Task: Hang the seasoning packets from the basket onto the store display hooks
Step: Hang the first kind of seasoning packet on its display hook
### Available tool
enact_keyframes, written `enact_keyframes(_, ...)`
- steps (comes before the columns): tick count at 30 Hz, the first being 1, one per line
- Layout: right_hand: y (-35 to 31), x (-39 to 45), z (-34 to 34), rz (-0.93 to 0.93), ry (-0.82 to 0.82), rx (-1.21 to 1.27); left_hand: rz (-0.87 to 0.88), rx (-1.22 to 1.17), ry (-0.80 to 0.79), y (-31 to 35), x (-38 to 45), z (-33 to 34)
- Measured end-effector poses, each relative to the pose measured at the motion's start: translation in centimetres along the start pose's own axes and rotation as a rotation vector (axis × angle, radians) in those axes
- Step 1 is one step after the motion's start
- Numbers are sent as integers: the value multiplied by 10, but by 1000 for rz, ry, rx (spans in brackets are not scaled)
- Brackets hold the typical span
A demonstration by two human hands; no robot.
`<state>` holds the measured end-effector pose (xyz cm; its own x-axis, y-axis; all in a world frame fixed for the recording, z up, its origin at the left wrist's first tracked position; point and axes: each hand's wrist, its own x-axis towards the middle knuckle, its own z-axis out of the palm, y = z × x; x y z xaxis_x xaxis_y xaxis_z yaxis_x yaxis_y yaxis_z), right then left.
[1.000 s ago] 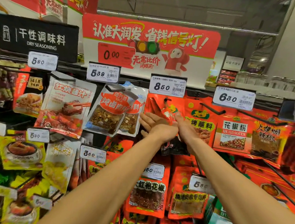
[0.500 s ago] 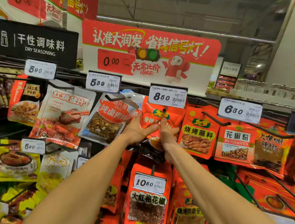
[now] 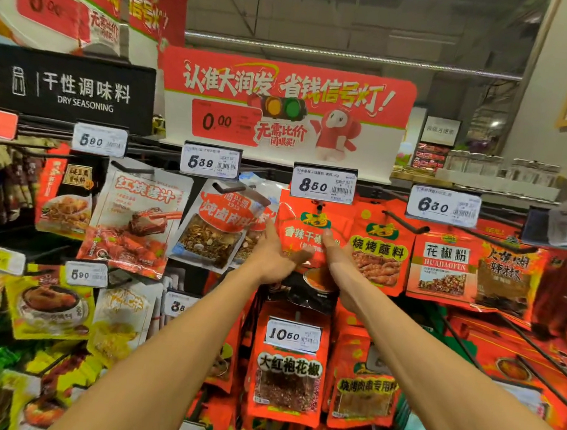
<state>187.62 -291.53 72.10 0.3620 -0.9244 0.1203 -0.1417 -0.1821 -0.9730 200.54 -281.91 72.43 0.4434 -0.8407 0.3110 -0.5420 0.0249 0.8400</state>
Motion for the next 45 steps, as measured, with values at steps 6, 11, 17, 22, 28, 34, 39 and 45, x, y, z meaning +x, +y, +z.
enact_keyframes(6, -12, -20, -18, 72, -104, 87, -209, 331, 72, 12, -23, 3)
enact_keyframes(11, -20, -53, -52, -46, 61, -3, -58, 320, 253, 25, -49, -7)
enact_keyframes(17, -20, -129, -122, -69, -64, 327, 76, 236, 364, 44, -122, -13)
enact_keyframes(22, 39, -191, -179, -21, -156, 339, -36, -249, 195, 55, -190, 32)
enact_keyframes(28, 178, -231, -222, 287, -137, 314, -484, -439, 110, -8, -270, 136)
enact_keyframes(34, 324, -288, -253, 628, -157, 183, -935, -438, 12, -91, -359, 241)
enact_keyframes(39, 435, -333, -257, 856, -106, 34, -1193, -329, -71, -164, -412, 305)
enact_keyframes(45, 605, -400, -231, 1107, -30, -114, -1377, -261, -168, -270, -479, 379)
